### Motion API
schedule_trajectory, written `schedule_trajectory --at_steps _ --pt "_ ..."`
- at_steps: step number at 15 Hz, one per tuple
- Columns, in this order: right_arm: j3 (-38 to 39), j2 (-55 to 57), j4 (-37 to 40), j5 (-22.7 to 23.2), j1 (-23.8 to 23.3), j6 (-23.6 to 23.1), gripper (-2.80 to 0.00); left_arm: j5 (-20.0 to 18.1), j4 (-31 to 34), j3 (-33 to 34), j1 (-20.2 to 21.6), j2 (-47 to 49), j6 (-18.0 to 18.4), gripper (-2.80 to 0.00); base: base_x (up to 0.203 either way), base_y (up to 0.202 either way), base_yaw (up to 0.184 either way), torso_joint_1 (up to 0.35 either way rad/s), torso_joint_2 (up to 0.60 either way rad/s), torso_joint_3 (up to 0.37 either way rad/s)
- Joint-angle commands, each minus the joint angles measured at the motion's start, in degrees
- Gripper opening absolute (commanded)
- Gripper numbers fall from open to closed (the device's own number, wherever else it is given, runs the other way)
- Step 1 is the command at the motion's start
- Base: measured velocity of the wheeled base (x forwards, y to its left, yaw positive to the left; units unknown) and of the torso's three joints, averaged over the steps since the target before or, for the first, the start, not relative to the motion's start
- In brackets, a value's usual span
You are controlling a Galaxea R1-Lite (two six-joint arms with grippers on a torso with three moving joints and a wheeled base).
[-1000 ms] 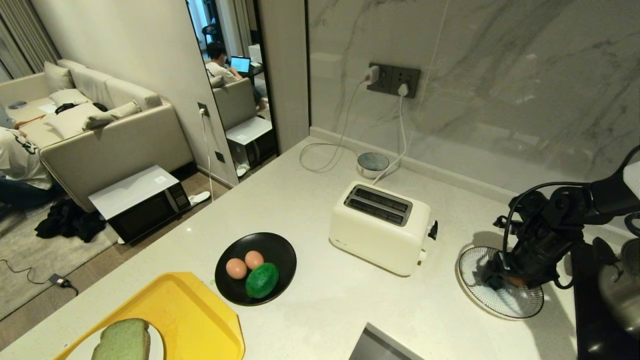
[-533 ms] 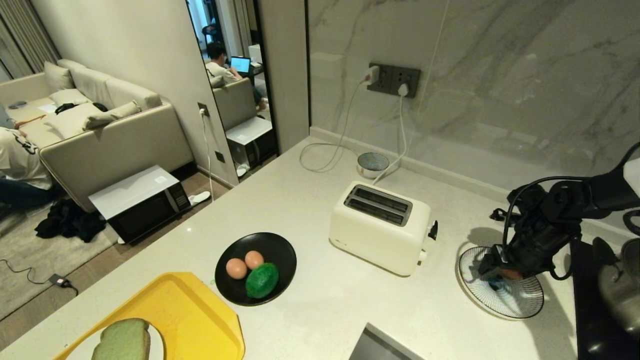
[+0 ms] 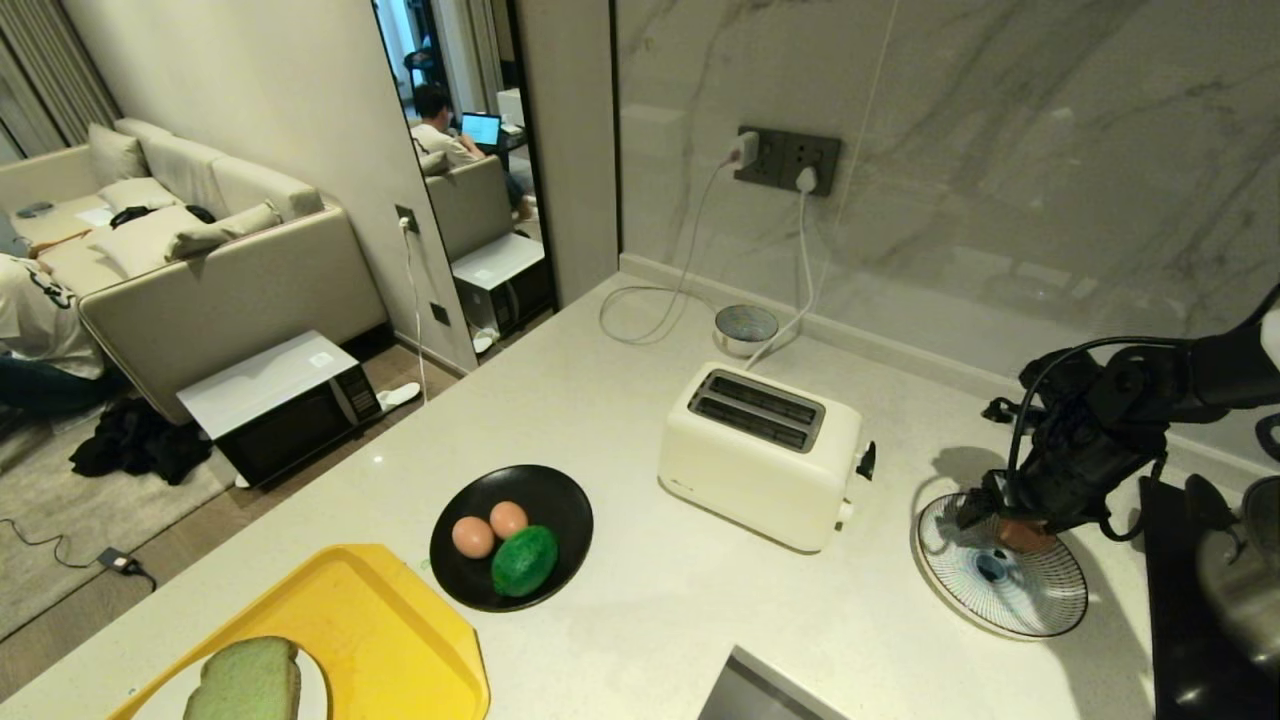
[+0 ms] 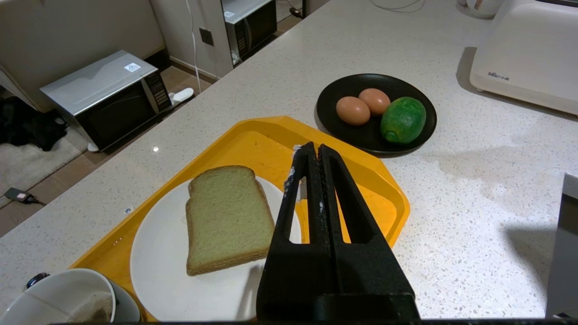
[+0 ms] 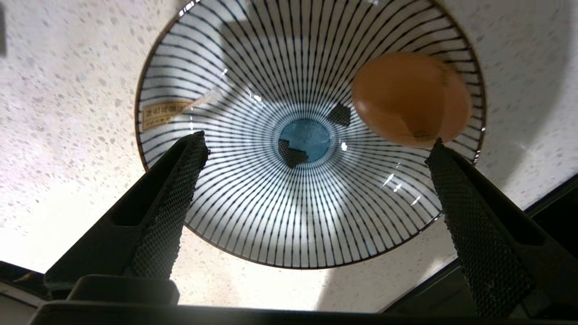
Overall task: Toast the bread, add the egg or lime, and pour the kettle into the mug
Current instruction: Pick up the egg
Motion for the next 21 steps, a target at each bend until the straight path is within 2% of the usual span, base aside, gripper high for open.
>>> schedule_trajectory --at_steps 1,5,8,14,21 --pt "-1.45 0.10 0.11 -0.38 -0.59 -0.07 0.00 0.01 -0.01 0.00 0.02 -0.01 -0.03 -2.80 0.000 0.000 0.000 0.000 0.00 0.000" --pt "-2.03 2.05 0.20 -0.41 -2.32 -0.21 0.00 0.01 -0.01 0.00 0.02 -0.01 0.02 -2.80 0.000 0.000 0.000 0.000 0.00 0.000" --pt "-3.87 3.34 0.20 0.10 -3.54 -2.39 0.00 0.01 -0.01 0.00 0.02 -0.01 0.02 -2.80 0.000 0.000 0.000 0.000 0.00 0.000" --pt "-4.37 3.76 0.38 0.69 -3.00 -4.20 0.00 0.01 -0.01 0.00 0.02 -0.01 -0.06 -2.80 0.000 0.000 0.000 0.000 0.00 0.000" --pt "-3.97 4.03 0.47 1.34 -1.56 -4.20 0.00 0.01 -0.01 0.00 0.02 -0.01 0.01 -2.80 0.000 0.000 0.000 0.000 0.00 0.000"
